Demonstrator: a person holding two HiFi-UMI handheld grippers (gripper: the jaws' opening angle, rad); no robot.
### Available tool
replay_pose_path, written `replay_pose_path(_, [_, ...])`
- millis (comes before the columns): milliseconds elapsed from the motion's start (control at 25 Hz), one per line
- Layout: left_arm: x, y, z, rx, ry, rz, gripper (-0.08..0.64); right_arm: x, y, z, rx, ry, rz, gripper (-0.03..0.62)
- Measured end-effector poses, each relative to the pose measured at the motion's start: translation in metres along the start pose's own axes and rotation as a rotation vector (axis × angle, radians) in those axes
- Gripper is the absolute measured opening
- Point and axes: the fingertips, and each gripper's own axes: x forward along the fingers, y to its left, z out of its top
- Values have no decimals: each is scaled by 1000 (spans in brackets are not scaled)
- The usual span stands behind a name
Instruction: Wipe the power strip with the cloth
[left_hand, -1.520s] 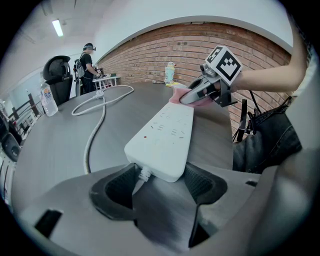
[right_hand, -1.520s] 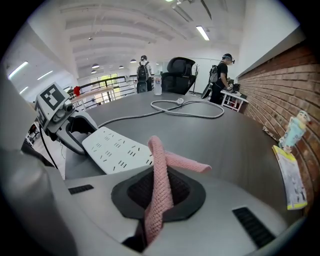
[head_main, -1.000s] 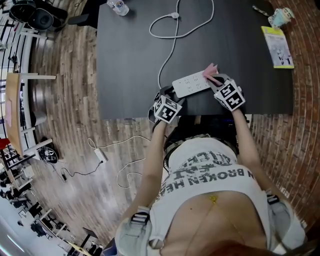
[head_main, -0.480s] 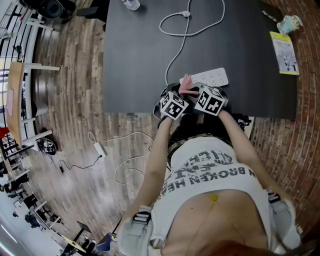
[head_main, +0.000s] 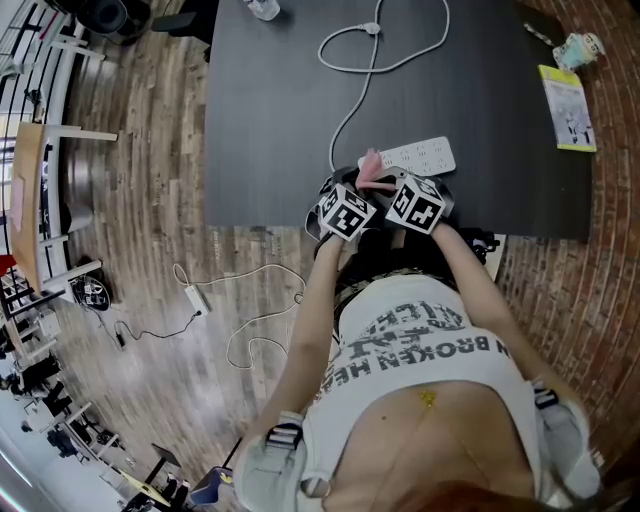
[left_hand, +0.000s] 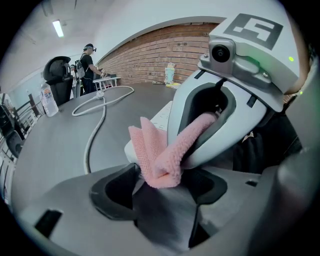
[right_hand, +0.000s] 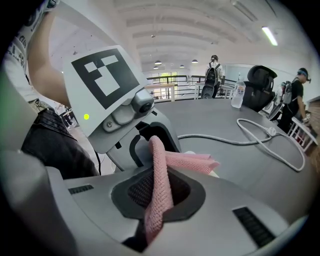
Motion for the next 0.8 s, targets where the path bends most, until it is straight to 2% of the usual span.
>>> replay_pose_path(360, [0,0,0,-1,3,-2,288,-6,-2,-8,-6,0,-26,17])
replay_pose_path(800, [0,0,0,-1,3,-3,288,-21,-21,-26,52,22,-108,16])
